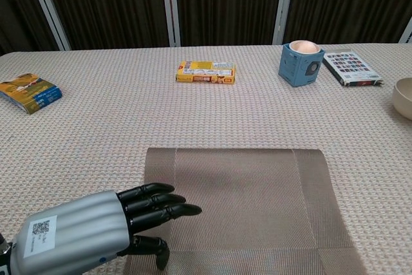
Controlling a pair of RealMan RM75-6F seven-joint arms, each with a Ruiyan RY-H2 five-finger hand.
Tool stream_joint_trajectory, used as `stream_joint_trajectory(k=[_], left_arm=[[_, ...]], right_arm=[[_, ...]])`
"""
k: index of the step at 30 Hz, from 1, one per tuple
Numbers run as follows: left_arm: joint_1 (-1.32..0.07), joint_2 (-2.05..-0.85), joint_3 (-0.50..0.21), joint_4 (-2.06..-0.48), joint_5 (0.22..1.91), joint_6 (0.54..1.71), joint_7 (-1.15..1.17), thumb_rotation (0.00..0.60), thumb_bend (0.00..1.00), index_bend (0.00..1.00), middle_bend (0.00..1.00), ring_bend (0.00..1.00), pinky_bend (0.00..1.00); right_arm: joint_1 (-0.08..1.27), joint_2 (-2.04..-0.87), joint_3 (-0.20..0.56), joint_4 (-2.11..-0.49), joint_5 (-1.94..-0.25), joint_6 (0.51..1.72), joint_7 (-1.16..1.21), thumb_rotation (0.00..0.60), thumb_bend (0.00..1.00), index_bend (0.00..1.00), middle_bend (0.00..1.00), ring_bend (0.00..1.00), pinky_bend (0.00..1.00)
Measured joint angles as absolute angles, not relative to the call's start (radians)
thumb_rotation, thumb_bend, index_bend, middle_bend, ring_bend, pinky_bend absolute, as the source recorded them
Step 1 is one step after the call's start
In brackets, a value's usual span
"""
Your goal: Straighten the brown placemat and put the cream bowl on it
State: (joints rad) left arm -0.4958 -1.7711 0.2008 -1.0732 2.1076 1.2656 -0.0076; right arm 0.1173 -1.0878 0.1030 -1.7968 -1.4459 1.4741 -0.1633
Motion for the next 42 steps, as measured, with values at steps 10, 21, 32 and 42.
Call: stream_joint_trajectory(k=[10, 21, 32, 42], left_arm=[[-0.514, -1.77, 0.218, -1.097, 2.081, 1.251, 0.017, 0.6, 0.26, 0.41, 0.0, 0.0, 0.0], [-0.516, -1.781, 0.244, -1.088, 2.059, 1.248, 0.016, 0.6, 0.31, 0.41, 0.0, 0.0, 0.0], [-0.517, -1.796, 0.256, -1.079, 2.032, 1.249, 0.007, 0.6, 0.42, 0.46, 0.0, 0.0, 0.0], [-0.524, -1.797, 0.25, -1.098, 1.997, 1.24, -0.011, 0.6, 0.44, 0.51, 0.0, 0.0, 0.0]], right_arm=[[0.116, -1.082, 0.103, -1.801, -1.446, 1.472, -0.157, 0.6, 0.0, 0.0, 0.0, 0.0, 0.0], [0.115, -1.078, 0.102, -1.805, -1.448, 1.472, -0.155, 0.6, 0.0, 0.0, 0.0, 0.0, 0.0], [0.114, -1.073, 0.103, -1.808, -1.452, 1.475, -0.148, 0.6, 0.0, 0.0, 0.0, 0.0, 0.0], [0.113, -1.071, 0.102, -1.811, -1.455, 1.476, -0.147, 0.6, 0.0, 0.0, 0.0, 0.0, 0.0]])
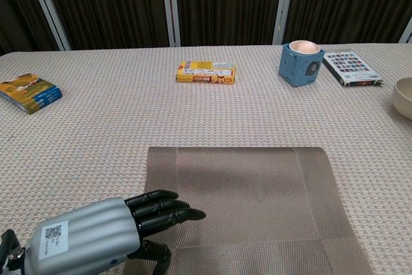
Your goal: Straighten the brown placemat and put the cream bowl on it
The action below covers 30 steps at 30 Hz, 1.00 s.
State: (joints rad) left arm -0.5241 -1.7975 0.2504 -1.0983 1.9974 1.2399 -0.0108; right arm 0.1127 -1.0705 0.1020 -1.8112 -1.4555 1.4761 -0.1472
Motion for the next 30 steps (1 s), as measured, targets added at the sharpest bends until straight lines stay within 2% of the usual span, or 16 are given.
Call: stream_joint_trajectory(k=[8, 17, 23, 30], left_arm=[[-0.522, -1.799, 0.245, -1.121, 1.958, 1.227, -0.033, 0.6, 0.45, 0.55, 0.0, 0.0, 0.0], [-0.538, -1.792, 0.172, -1.174, 1.88, 1.209, -0.058, 0.6, 0.47, 0.58, 0.0, 0.0, 0.0], [-0.586, -1.782, 0.064, -1.216, 1.814, 1.183, -0.077, 0.6, 0.47, 0.58, 0.0, 0.0, 0.0], [-0.682, -1.768, -0.12, -1.233, 1.702, 1.12, -0.075, 0.6, 0.47, 0.58, 0.0, 0.0, 0.0]], right_arm=[[0.111, -1.069, 0.103, -1.814, -1.456, 1.478, -0.145, 0.6, 0.0, 0.0, 0.0, 0.0, 0.0], [0.111, -1.067, 0.103, -1.813, -1.455, 1.478, -0.144, 0.6, 0.0, 0.0, 0.0, 0.0, 0.0], [0.111, -1.069, 0.108, -1.811, -1.446, 1.479, -0.152, 0.6, 0.0, 0.0, 0.0, 0.0, 0.0], [0.111, -1.067, 0.114, -1.814, -1.435, 1.481, -0.156, 0.6, 0.0, 0.0, 0.0, 0.0, 0.0]])
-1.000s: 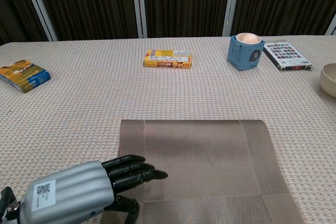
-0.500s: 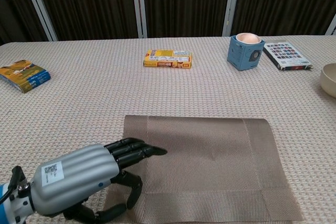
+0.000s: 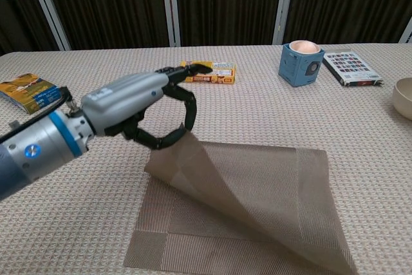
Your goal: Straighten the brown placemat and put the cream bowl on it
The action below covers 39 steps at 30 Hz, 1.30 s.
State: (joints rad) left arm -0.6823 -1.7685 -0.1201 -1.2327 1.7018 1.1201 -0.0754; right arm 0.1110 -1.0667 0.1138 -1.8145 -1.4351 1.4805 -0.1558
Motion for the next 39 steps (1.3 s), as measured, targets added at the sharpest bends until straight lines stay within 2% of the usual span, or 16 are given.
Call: stream_joint_trajectory(k=[5, 9, 14, 19, 20, 22, 23, 24, 25, 26, 27, 35, 39], left_arm=[[-0.727, -1.763, -0.228, -1.188, 1.595, 1.076, -0.095, 0.6, 0.47, 0.58, 0.0, 0.0, 0.0], [-0.754, -1.763, -0.3, -1.084, 1.489, 1.033, -0.103, 0.6, 0.47, 0.58, 0.0, 0.0, 0.0], [-0.756, -1.764, -0.329, -0.973, 1.396, 0.996, -0.092, 0.6, 0.47, 0.58, 0.0, 0.0, 0.0], [-0.722, -1.749, -0.314, -0.896, 1.362, 0.994, -0.101, 0.6, 0.46, 0.56, 0.0, 0.0, 0.0], [-0.715, -1.744, -0.309, -0.89, 1.357, 0.995, -0.104, 0.6, 0.46, 0.53, 0.0, 0.0, 0.0], [-0.699, -1.732, -0.298, -0.888, 1.347, 0.996, -0.106, 0.6, 0.39, 0.32, 0.0, 0.0, 0.0], [-0.692, -1.727, -0.294, -0.888, 1.345, 0.998, -0.107, 0.6, 0.3, 0.19, 0.0, 0.0, 0.0], [-0.683, -1.721, -0.289, -0.889, 1.343, 1.004, -0.11, 0.6, 0.16, 0.06, 0.0, 0.0, 0.0], [-0.676, -1.714, -0.285, -0.891, 1.342, 1.009, -0.113, 0.6, 0.09, 0.01, 0.0, 0.0, 0.0], [-0.669, -1.706, -0.281, -0.895, 1.339, 1.01, -0.114, 0.6, 0.02, 0.0, 0.0, 0.0, 0.0], [-0.662, -1.695, -0.278, -0.903, 1.335, 1.01, -0.115, 0.6, 0.0, 0.0, 0.0, 0.0, 0.0], [-0.606, -1.605, -0.268, -1.011, 1.337, 1.099, -0.091, 0.6, 0.0, 0.0, 0.0, 0.0, 0.0], [-0.558, -1.529, -0.265, -1.141, 1.333, 1.165, -0.03, 0.6, 0.0, 0.0, 0.0, 0.0, 0.0]], right_arm=[[0.11, -1.061, 0.114, -1.821, -1.437, 1.481, -0.152, 0.6, 0.0, 0.0, 0.0, 0.0, 0.0], [0.11, -1.059, 0.113, -1.823, -1.439, 1.483, -0.156, 0.6, 0.0, 0.0, 0.0, 0.0, 0.0], [0.112, -1.062, 0.113, -1.822, -1.437, 1.477, -0.163, 0.6, 0.0, 0.0, 0.0, 0.0, 0.0], [0.114, -1.067, 0.11, -1.822, -1.435, 1.472, -0.171, 0.6, 0.0, 0.0, 0.0, 0.0, 0.0], [0.114, -1.068, 0.109, -1.822, -1.435, 1.471, -0.172, 0.6, 0.0, 0.0, 0.0, 0.0, 0.0], [0.114, -1.069, 0.108, -1.823, -1.435, 1.469, -0.173, 0.6, 0.0, 0.0, 0.0, 0.0, 0.0], [0.115, -1.07, 0.107, -1.822, -1.434, 1.467, -0.173, 0.6, 0.0, 0.0, 0.0, 0.0, 0.0], [0.115, -1.07, 0.107, -1.821, -1.434, 1.466, -0.174, 0.6, 0.0, 0.0, 0.0, 0.0, 0.0], [0.115, -1.071, 0.106, -1.82, -1.434, 1.465, -0.175, 0.6, 0.0, 0.0, 0.0, 0.0, 0.0], [0.116, -1.072, 0.105, -1.818, -1.435, 1.464, -0.177, 0.6, 0.0, 0.0, 0.0, 0.0, 0.0], [0.116, -1.072, 0.104, -1.817, -1.436, 1.462, -0.177, 0.6, 0.0, 0.0, 0.0, 0.0, 0.0], [0.142, -1.087, 0.091, -1.792, -1.455, 1.408, -0.165, 0.6, 0.0, 0.0, 0.0, 0.0, 0.0], [0.179, -1.104, 0.079, -1.756, -1.488, 1.347, -0.151, 0.6, 0.0, 0.0, 0.0, 0.0, 0.0]])
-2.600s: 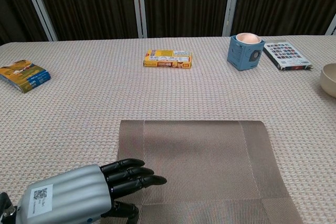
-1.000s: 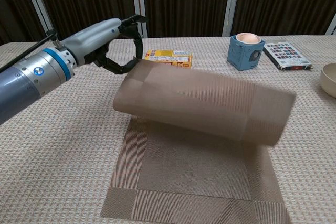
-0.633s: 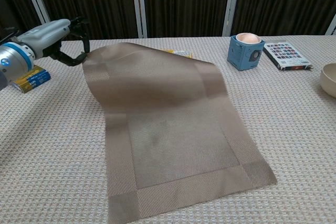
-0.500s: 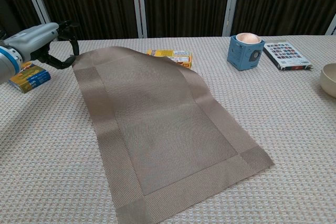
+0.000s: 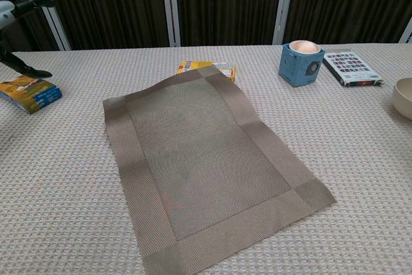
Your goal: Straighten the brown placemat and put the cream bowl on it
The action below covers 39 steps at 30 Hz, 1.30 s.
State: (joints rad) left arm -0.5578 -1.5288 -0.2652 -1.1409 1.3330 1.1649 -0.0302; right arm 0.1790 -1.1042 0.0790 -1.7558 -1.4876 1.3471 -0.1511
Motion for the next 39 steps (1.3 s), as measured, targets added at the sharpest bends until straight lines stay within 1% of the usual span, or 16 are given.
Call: stream_joint_trajectory(k=[2, 9, 15, 18, 23, 27, 33, 39], left_arm=[[-0.533, -1.491, -0.263, -1.215, 1.323, 1.19, 0.013, 0.6, 0.0, 0.0, 0.0, 0.0, 0.0], [-0.403, -1.322, -0.238, -1.55, 1.266, 1.301, 0.172, 0.6, 0.0, 0.0, 0.0, 0.0, 0.0], [-0.297, -1.192, -0.204, -1.763, 1.233, 1.395, 0.237, 0.6, 0.0, 0.0, 0.0, 0.0, 0.0], [-0.251, -1.133, -0.18, -1.828, 1.237, 1.445, 0.276, 0.6, 0.0, 0.0, 0.0, 0.0, 0.0], [-0.218, -1.109, -0.155, -1.85, 1.255, 1.479, 0.276, 0.6, 0.0, 0.0, 0.0, 0.0, 0.0], [-0.212, -1.101, -0.151, -1.85, 1.261, 1.477, 0.257, 0.6, 0.0, 0.0, 0.0, 0.0, 0.0], [-0.217, -1.107, -0.146, -1.836, 1.26, 1.452, 0.254, 0.6, 0.0, 0.0, 0.0, 0.0, 0.0], [-0.223, -1.117, -0.147, -1.825, 1.247, 1.437, 0.251, 0.6, 0.0, 0.0, 0.0, 0.0, 0.0]], right_arm=[[0.206, -1.116, 0.072, -1.738, -1.512, 1.309, -0.14, 0.6, 0.0, 0.0, 0.0, 0.0, 0.0], [0.291, -1.173, 0.039, -1.671, -1.629, 1.212, -0.097, 0.6, 0.0, 0.01, 0.0, 0.0, 0.0], [0.345, -1.263, 0.007, -1.579, -1.71, 1.162, -0.103, 0.6, 0.0, 0.05, 0.0, 0.0, 0.0], [0.357, -1.311, -0.003, -1.541, -1.724, 1.152, -0.102, 0.6, 0.0, 0.06, 0.0, 0.0, 0.0], [0.376, -1.387, -0.017, -1.475, -1.749, 1.141, -0.118, 0.6, 0.0, 0.07, 0.0, 0.0, 0.0], [0.396, -1.434, -0.024, -1.435, -1.764, 1.124, -0.136, 0.6, 0.0, 0.1, 0.0, 0.0, 0.0], [0.425, -1.5, -0.019, -1.369, -1.781, 1.107, -0.174, 0.6, 0.0, 0.1, 0.0, 0.0, 0.0], [0.458, -1.561, -0.003, -1.294, -1.763, 1.078, -0.182, 0.6, 0.0, 0.1, 0.0, 0.0, 0.0]])
